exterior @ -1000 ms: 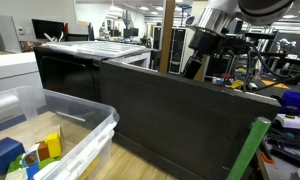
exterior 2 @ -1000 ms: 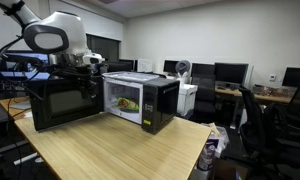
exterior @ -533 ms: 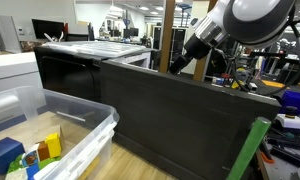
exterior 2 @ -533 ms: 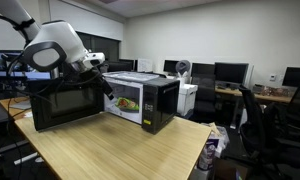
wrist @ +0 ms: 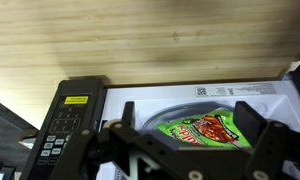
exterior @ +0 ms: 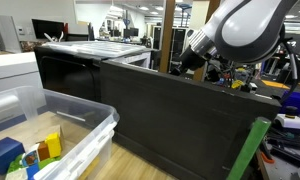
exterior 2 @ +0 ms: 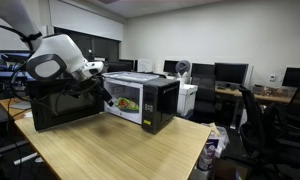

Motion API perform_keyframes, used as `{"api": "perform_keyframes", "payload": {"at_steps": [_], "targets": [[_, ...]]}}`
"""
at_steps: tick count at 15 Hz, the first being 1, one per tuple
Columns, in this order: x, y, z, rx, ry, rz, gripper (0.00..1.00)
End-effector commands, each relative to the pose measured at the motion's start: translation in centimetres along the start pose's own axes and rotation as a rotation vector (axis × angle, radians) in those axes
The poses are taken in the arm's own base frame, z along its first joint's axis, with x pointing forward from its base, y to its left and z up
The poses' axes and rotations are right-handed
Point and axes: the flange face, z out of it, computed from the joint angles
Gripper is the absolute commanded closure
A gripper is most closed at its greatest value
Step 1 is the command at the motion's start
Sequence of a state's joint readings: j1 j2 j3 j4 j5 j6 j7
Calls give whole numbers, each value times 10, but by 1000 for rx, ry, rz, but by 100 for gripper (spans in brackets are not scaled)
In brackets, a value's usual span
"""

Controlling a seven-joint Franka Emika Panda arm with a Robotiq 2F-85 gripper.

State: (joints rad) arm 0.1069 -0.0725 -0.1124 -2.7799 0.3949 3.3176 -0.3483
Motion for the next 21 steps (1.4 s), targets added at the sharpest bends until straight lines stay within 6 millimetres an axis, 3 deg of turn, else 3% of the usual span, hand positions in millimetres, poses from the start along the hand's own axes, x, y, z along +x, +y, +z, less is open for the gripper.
{"api": "perform_keyframes", "payload": {"at_steps": [1, 7, 8, 9, 12, 14, 21], "targets": [[0, 0, 0, 0, 0, 0, 0], [1, -42, 9, 12, 126, -5, 0], [19, -31, 2, 8, 129, -9, 0], [18, -25, 8, 0, 119, -5, 0], [45, 10, 7, -53, 159, 32, 0], [47, 20, 13, -67, 150, 41, 0], [47, 14, 17, -60, 144, -30, 0]]}}
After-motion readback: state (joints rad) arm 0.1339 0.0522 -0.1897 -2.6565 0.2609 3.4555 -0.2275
